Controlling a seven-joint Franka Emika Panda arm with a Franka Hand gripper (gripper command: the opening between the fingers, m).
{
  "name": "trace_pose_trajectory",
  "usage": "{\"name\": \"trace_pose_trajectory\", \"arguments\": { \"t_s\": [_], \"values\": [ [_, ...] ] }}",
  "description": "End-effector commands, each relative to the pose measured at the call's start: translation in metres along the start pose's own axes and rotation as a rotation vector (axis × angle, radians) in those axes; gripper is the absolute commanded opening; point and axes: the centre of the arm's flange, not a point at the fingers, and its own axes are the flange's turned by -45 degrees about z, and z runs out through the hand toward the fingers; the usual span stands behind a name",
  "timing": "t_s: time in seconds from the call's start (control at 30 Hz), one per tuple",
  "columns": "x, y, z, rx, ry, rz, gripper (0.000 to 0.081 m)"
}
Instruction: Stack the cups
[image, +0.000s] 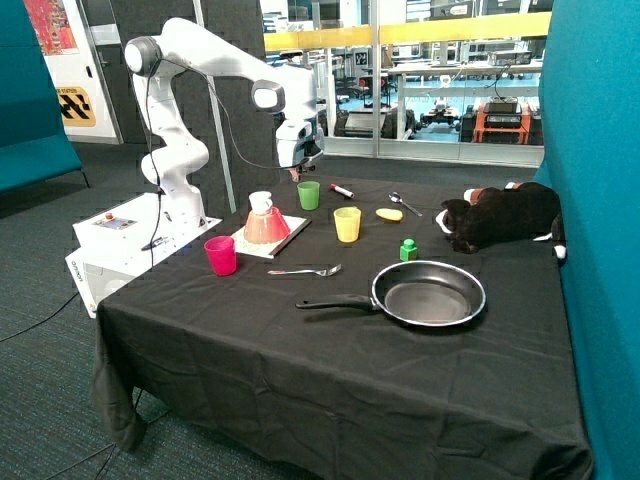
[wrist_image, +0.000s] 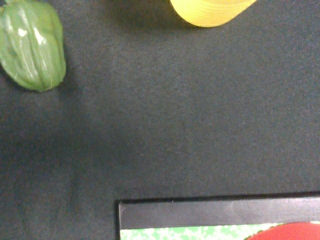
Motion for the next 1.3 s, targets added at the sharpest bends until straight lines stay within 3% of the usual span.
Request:
{"name": "trace_pose_trajectory", "arguments": {
  "t_s": [0.0, 0.13, 0.2, 0.3, 0.77, 1.27],
  "values": [
    [0.000, -0.001, -0.002, 0.0023, -0.0074, -0.155, 0.0808],
    [-0.001, 0.001, -0.001, 0.0023, -0.0074, -0.152, 0.0808],
    [-0.001, 0.002, 0.000, 0.0023, -0.0074, -0.152, 0.0684],
    [-0.001, 0.002, 0.001, 0.0023, -0.0074, -0.152, 0.0640],
    [-0.002, 0.014, -0.004, 0.0023, -0.0074, -0.140, 0.0633],
    [-0.016, 0.055, -0.006, 0.0021, -0.0074, -0.101, 0.0625]
  ]
}}
